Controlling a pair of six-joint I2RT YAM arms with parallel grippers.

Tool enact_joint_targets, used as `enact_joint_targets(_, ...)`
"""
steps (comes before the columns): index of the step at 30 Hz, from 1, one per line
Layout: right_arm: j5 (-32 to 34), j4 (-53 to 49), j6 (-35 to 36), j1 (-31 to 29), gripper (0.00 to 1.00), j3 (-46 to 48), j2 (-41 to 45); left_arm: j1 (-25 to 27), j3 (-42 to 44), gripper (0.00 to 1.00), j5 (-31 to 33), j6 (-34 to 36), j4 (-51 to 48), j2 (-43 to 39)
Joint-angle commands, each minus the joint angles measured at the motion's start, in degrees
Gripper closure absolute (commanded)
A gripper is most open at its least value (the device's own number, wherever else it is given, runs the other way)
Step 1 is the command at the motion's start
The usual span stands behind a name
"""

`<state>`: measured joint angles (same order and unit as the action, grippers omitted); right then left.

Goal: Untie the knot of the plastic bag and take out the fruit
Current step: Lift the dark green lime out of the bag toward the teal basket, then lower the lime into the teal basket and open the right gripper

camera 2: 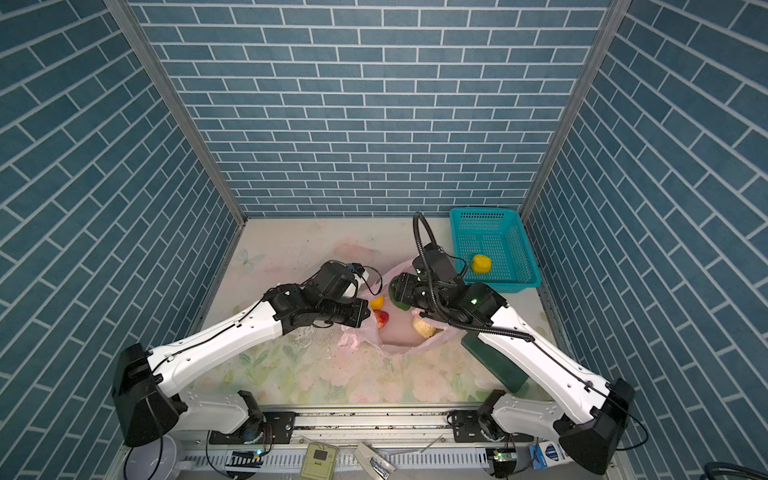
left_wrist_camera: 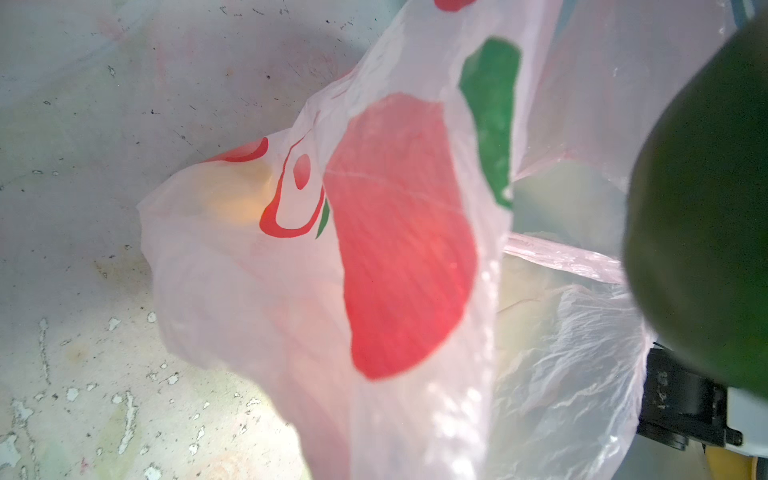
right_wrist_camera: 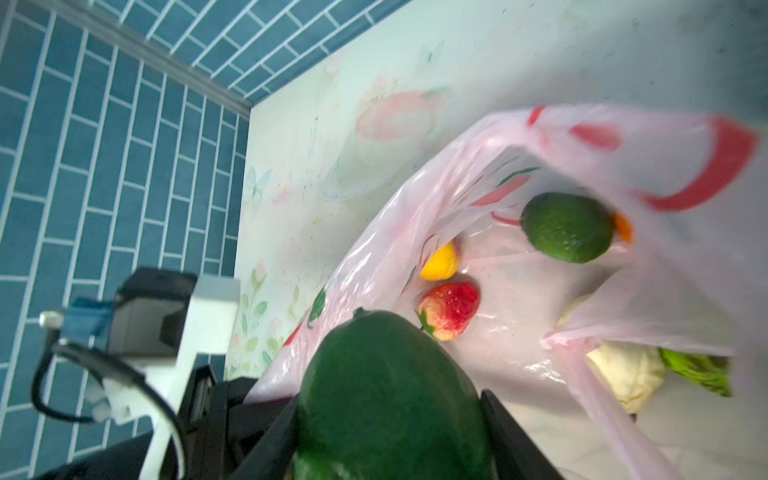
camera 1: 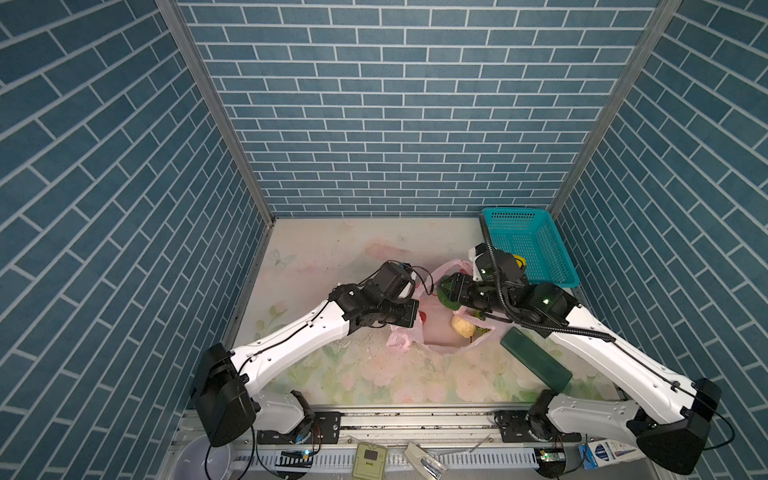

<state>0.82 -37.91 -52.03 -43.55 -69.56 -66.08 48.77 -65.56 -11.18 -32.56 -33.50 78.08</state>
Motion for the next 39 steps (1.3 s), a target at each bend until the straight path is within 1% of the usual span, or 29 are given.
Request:
enact_joint_targets(1, -2.7, -4.2, 3.5, 5.9, 0.45, -4.2, 1.5, 0.1, 0.1, 1.0, 0.5, 0.0, 0.9, -0.5)
enact_joint_targets(6, -5.5, -4.4, 7.9, 17.3, 0.44, -6.3, 0.2, 0.1, 0.0, 1.0, 0.6, 0.0, 0.6, -0.6)
enact_joint_targets(7, -7.6, -3.8, 8.6, 19.7, 0.44, -6.2, -0.2, 0.1, 0.0, 1.0, 0.6, 0.0, 0.5, -0.6)
enact_joint_targets(11, -9.0, 0.4, 11.1, 28.1, 0.44, -4.4, -2.7, 0.1, 0.2, 1.0, 0.6, 0.0, 0.7, -0.7)
enact_joint_targets(15, -10.5, 7.5, 11.2, 35.8, 0.44, -2.2, -7.0, 0.1, -0.3, 1.0, 0.4, 0.0, 0.5, -0.3)
enact_joint_targets(20, -10.8, 13.9, 12.6, 42.1, 0.44, -2.6, -15.7, 0.1, -0.5, 1.0, 0.4, 0.0, 0.4, -0.2)
enact_joint_targets(24, -11.2, 16.4, 14.2, 44.6, 0.44, -6.0, -24.0, 0.1, -0.5, 1.0, 0.5, 0.0, 0.1, -0.3)
enact_joint_targets(31, -11.0, 16.0, 16.3, 45.5, 0.43, -13.3, -35.7, 0.1, -0.3, 1.0, 1.1, -0.2, 0.2, -0.5)
enact_joint_targets(34, -10.7, 15.3, 16.5, 45.5, 0.35, -14.7, -38.6, 0.0, -0.3, 1.0, 1.3, -0.3, 0.3, -0.6)
enact_joint_targets(36, -9.9, 15.1, 16.6, 45.5, 0.28, -14.9, -39.1, 0.1, -0.4, 1.0, 1.3, -0.4, 0.4, -0.7)
enact_joint_targets(39, -9.1, 15.0, 16.6, 45.4, 0.22, -14.4, -38.7, 0.1, -0.4, 1.0, 1.5, -0.5, 0.4, -0.7)
